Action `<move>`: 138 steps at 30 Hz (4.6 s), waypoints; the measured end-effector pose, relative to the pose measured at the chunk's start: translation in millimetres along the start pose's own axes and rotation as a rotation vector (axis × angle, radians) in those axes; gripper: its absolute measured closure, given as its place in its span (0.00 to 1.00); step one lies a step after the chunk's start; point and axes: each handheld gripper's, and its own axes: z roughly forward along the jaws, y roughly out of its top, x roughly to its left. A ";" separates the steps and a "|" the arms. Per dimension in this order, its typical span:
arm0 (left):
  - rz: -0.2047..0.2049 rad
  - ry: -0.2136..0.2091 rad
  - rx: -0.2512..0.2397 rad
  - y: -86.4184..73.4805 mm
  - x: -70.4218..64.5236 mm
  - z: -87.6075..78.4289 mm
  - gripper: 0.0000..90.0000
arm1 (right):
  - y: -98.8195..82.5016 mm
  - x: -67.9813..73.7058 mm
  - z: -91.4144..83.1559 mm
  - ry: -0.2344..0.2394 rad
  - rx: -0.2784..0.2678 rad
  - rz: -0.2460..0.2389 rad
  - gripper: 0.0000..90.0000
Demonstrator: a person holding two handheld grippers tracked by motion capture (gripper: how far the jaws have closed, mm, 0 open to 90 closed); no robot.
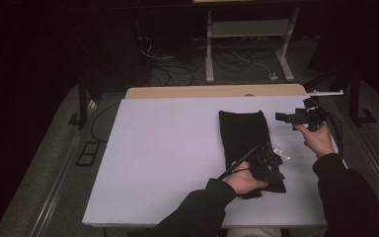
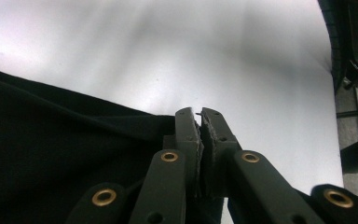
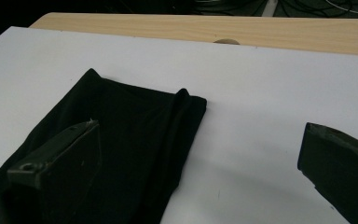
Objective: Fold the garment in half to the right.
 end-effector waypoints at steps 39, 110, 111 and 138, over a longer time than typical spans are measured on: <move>-0.058 0.017 -0.206 -7.7 19.1 -63.8 0.00 | -25.1 1.1 -42.9 0.039 -0.064 -0.037 0.00; -0.100 0.238 -0.329 -109.5 34.5 -153.6 0.00 | -106.2 28.6 -99.7 0.083 -0.078 -0.128 0.00; -0.109 0.238 -0.337 -112.1 34.5 -155.2 0.00 | -107.5 28.4 -100.0 0.083 -0.078 -0.129 0.00; -0.196 0.355 -0.416 -189.5 33.4 -214.0 0.00 | -128.6 29.4 -105.7 0.091 -0.094 -0.133 0.00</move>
